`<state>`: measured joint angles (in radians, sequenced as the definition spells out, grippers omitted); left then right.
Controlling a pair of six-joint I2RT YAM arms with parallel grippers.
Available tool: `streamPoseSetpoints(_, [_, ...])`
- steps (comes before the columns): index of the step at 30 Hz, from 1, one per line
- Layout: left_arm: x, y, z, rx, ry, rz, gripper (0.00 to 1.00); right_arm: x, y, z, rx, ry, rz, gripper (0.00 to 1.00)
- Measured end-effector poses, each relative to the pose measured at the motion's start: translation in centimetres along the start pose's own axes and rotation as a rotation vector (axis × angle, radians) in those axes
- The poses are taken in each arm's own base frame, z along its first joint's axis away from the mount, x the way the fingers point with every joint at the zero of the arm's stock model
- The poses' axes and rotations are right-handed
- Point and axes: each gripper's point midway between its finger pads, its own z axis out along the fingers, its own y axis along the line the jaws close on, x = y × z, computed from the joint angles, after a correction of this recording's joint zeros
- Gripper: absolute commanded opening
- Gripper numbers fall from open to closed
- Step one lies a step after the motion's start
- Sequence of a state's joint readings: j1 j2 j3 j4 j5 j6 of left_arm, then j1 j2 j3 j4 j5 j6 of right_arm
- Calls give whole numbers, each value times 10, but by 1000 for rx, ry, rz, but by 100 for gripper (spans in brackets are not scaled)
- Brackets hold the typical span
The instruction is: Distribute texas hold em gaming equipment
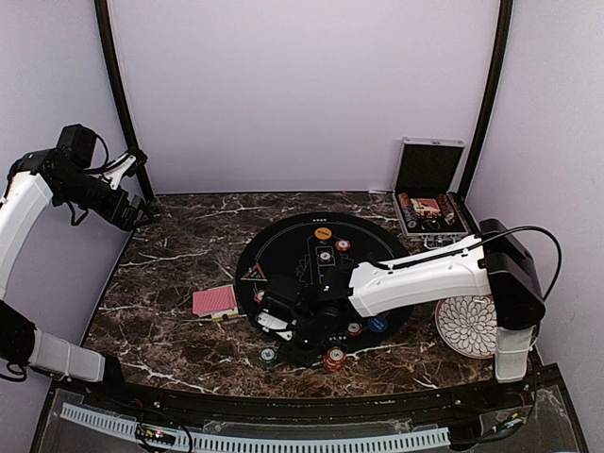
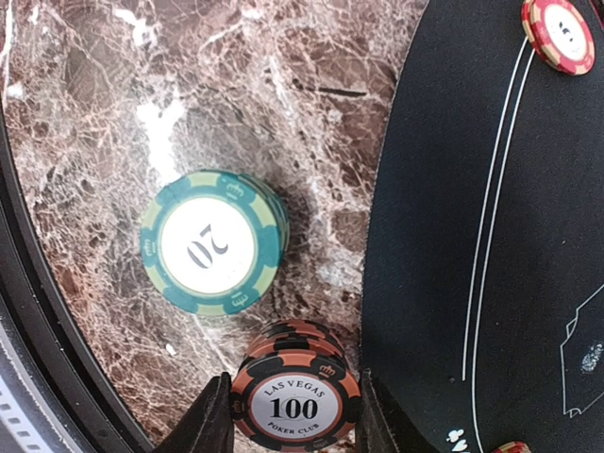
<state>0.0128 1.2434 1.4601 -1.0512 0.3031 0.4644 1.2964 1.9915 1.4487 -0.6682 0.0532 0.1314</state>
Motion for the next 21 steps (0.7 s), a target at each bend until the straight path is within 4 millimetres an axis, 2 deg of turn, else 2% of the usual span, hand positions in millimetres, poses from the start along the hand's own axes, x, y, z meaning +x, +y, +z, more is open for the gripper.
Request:
streamPoseSetpoints(7, [-3, 1, -2, -4, -7, 3, 99, -5, -5, -9, 28, -3, 5, 23])
streamPoseSetpoints(13, [-3, 2, -2, -11, -5, 3, 99, -25, -17, -26, 47, -51, 45, 20])
streamPoseSetpoints(16, [-3, 2, -2, -12, -5, 3, 99, -39, -38, -38, 62, -88, 98, 20])
streamPoseSetpoints(21, [-3, 2, -2, -12, -4, 2, 99, -64, -83, -59, 111, -160, 199, 18])
